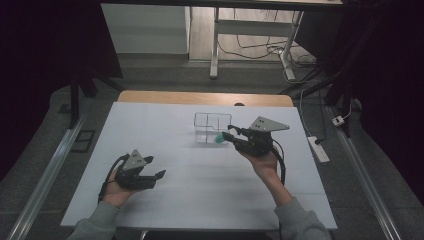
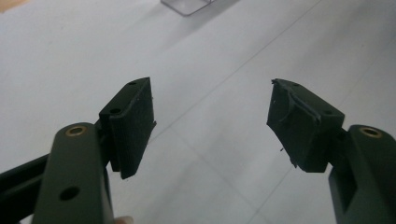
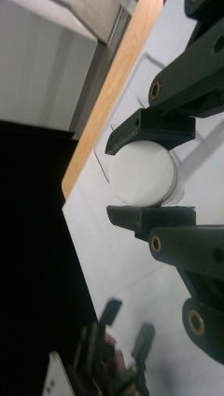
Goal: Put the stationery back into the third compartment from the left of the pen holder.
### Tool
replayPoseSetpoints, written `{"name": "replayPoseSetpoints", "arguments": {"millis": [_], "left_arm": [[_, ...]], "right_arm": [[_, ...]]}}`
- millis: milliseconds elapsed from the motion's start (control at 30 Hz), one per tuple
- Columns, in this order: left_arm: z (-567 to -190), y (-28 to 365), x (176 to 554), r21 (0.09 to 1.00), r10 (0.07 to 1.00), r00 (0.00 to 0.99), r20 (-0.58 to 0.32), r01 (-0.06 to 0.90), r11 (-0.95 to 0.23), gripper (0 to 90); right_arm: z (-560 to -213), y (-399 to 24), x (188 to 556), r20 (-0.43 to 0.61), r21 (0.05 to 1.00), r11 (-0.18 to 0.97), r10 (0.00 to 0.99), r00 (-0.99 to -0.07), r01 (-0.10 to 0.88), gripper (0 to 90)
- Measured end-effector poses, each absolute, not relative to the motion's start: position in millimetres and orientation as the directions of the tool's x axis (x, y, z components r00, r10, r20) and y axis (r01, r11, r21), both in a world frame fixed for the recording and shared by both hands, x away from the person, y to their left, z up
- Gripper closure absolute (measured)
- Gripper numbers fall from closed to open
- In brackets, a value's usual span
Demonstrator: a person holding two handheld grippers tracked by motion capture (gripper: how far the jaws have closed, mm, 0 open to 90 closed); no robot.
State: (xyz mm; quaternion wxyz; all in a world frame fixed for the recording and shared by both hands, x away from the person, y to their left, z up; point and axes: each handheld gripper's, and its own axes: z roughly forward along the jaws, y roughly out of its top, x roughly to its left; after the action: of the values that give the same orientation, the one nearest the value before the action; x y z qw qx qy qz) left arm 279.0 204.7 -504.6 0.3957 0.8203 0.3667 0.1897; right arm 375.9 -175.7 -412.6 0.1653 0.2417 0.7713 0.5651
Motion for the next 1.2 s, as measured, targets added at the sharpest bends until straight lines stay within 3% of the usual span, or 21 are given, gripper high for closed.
{"name": "replayPoseSetpoints", "arguments": {"millis": [367,867,933,1033,1200], "left_arm": [[-513,225,276,0.78,0.774,0.633,0.011,0.479,-0.402,30.2],[-519,234,274,0.764,0.784,0.621,-0.009,0.51,-0.395,27.7],[-520,233,275,0.761,0.784,0.621,-0.009,0.513,-0.398,27.3],[-521,233,275,0.758,0.786,0.618,-0.01,0.517,-0.397,26.7],[-522,233,275,0.755,0.788,0.616,-0.01,0.521,-0.398,26.5]], "right_arm": [[-392,-182,421,0.022,0.943,0.238,0.652,-0.757,0.233,63.7],[-426,-167,466,0.031,0.88,0.314,0.712,-0.701,0.357,63.1],[-429,-167,467,0.035,0.878,0.314,0.71,-0.703,0.362,60.0],[-429,-167,465,0.042,0.884,0.298,0.716,-0.696,0.36,47.1],[-427,-175,454,0.05,0.897,0.28,0.702,-0.71,0.341,43.2]]}}
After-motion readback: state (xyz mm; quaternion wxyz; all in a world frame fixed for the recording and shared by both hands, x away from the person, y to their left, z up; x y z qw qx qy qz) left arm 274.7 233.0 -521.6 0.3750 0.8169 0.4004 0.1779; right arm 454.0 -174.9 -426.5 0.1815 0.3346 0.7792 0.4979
